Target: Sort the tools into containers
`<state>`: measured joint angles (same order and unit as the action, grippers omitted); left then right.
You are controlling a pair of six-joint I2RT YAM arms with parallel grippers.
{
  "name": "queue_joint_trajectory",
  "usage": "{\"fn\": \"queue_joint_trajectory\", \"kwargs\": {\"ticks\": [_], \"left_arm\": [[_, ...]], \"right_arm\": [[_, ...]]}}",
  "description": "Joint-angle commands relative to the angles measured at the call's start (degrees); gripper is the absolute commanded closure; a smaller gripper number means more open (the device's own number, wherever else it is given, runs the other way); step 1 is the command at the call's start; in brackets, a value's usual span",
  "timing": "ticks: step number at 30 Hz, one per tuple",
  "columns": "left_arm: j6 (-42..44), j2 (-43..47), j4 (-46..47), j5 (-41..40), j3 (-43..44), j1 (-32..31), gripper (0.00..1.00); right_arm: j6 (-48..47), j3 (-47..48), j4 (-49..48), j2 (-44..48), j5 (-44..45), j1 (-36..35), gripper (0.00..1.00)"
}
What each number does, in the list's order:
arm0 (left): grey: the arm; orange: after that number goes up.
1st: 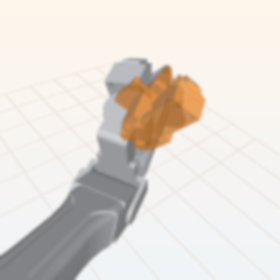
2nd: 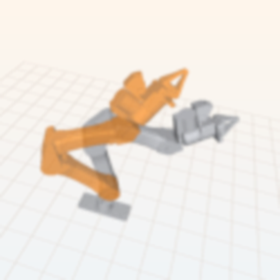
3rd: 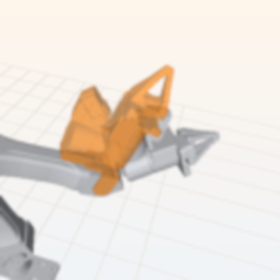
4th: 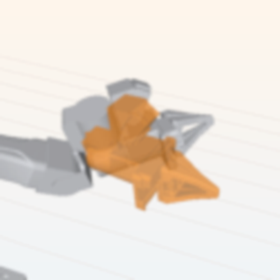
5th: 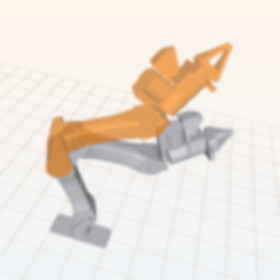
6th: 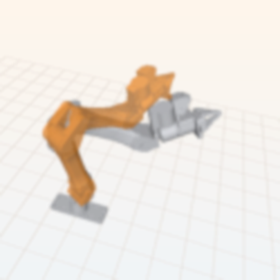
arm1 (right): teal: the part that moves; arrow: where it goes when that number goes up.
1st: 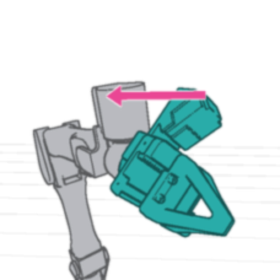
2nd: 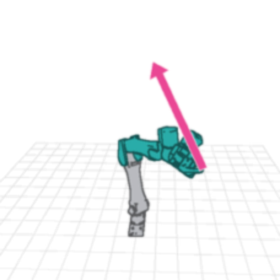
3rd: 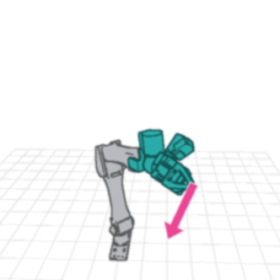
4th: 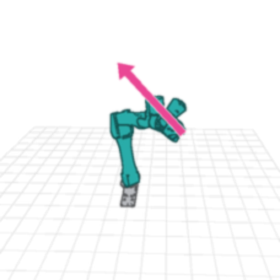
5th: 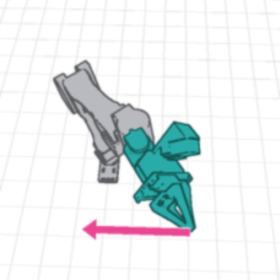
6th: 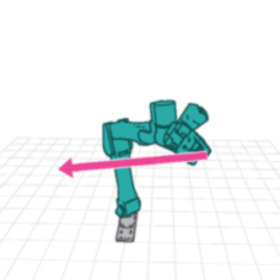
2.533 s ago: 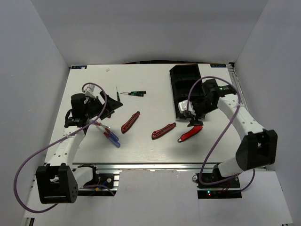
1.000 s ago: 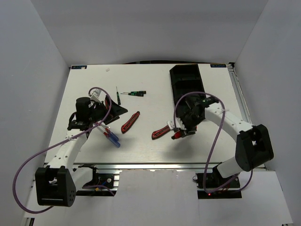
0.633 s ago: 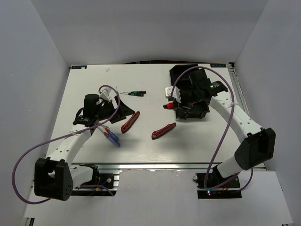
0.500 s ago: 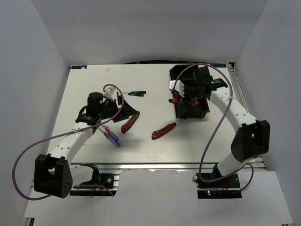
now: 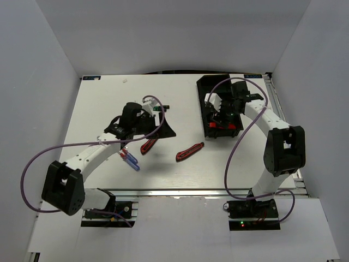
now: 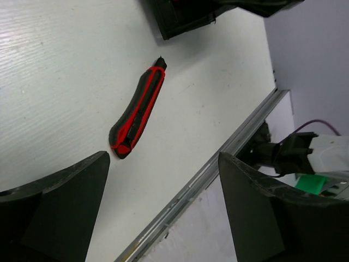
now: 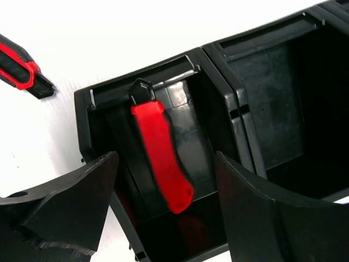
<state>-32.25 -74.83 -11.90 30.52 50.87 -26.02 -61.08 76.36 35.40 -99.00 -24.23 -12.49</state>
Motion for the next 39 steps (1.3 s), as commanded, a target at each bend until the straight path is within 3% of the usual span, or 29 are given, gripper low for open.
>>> {"fn": "queue_joint_trajectory", "kwargs": {"ticks": [1,4,8,9,12,27,33,39], "left_arm": [[4.81,-2.59,-2.6,-4.15,4.23,-3.68,0.09],[8.6,-6.99,-5.84,-6.87,7.82,-7.19,0.13],[14.3,-13.92,-8.83,-9.78,12.57,-11.76,0.18],[15.02,-14.9,-9.28,-11.0,13.54,-12.38,0.18],[17.21,-18.5,-10.6,-11.89,17.06,-14.41,0.18],[21.0,-33.62,-17.45,-22.61,29.63,-22.76,0.18],[21.0,-39.69,-21.84,-27.79,33.94,-24.69,0.21],[21.35,-43.38,-24.83,-32.27,36.58,-25.48,0.31]], "right_arm": [[3.51,3.0,-1.3,-0.4,-3.1,1.59,0.22],[7.02,5.99,0.89,-0.32,-7.48,3.17,0.22],[9.66,10.47,7.21,0.3,-20.65,6.42,0.21],[9.66,11.0,8.62,0.56,-26.25,6.95,0.21],[9.75,8.91,10.3,3.02,-30.86,7.57,0.21],[16.69,3.27,4.51,7.95,-29.03,11.26,0.17],[16.87,3.8,4.16,7.77,-28.16,11.79,0.16],[16.96,3.27,3.8,8.38,-27.98,11.88,0.14]]}}
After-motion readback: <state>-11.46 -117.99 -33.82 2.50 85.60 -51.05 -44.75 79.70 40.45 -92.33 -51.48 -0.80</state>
